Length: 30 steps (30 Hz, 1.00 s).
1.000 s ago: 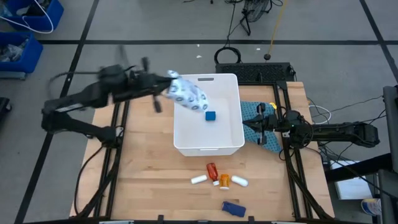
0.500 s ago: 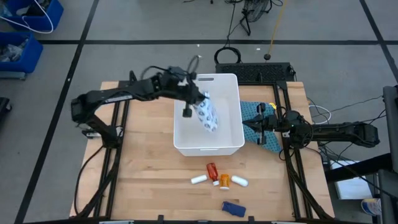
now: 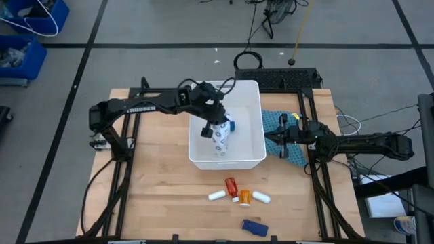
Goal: Pick & place medical supplies in basket/bin
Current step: Put the mailer bag into the white bin
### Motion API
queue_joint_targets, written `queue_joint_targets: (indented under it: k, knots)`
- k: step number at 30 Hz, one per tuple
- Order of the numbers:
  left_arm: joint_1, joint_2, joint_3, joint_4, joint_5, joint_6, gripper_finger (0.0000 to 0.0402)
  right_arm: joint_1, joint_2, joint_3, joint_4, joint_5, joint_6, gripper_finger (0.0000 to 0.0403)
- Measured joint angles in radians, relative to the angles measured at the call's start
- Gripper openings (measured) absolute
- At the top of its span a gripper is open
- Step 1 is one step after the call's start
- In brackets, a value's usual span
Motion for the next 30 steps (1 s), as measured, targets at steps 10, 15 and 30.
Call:
queue_joint_targets:
  k: [10,15,30]
  knots:
    - [-0.004,0.020,0.000,0.136,0.003,-0.041,0.0000,-0.001,0.002,0.000,-0.008,0.002,-0.002,0.0000]
    - [-0.005,0.069,-0.006,0.133,0.015,-0.061,0.0000,-0.001,0.002,0.000,-0.009,0.002,-0.005,0.0000]
    - [-0.044,0.184,-0.007,0.015,-0.057,-0.130,0.0000,-0.001,0.002,0.000,-0.010,0.000,-0.002,0.0000]
